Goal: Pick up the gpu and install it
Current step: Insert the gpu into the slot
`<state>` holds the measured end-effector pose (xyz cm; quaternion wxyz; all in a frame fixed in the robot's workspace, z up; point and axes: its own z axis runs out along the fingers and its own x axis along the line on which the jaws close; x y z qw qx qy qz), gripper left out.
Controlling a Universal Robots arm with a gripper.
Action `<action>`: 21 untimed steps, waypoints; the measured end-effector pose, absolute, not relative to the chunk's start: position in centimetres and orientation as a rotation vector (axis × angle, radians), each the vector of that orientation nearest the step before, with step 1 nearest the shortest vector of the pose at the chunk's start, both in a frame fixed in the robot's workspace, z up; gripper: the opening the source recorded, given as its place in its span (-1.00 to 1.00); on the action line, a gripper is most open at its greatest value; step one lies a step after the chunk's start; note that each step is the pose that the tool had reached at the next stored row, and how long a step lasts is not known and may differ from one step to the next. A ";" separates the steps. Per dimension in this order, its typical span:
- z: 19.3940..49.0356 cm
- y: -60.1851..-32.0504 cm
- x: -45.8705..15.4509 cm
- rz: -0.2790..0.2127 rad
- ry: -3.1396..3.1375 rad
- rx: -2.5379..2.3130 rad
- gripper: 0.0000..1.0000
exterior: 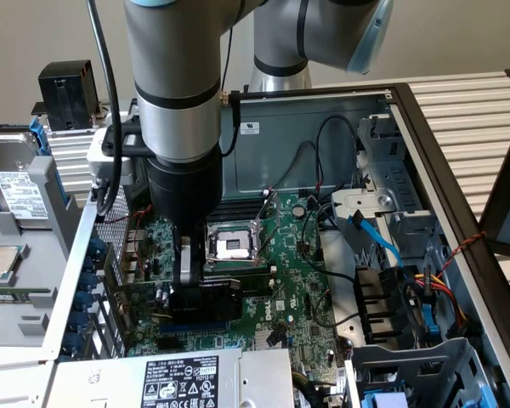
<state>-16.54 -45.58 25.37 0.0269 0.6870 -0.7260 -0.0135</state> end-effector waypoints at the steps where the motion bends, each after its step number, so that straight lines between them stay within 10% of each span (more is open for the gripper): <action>1: 25.4 -45.6 -16.5 -0.042 -2.242 2.122 -0.47; 21: 25.4 -45.6 -16.6 -0.041 -2.216 2.150 -0.47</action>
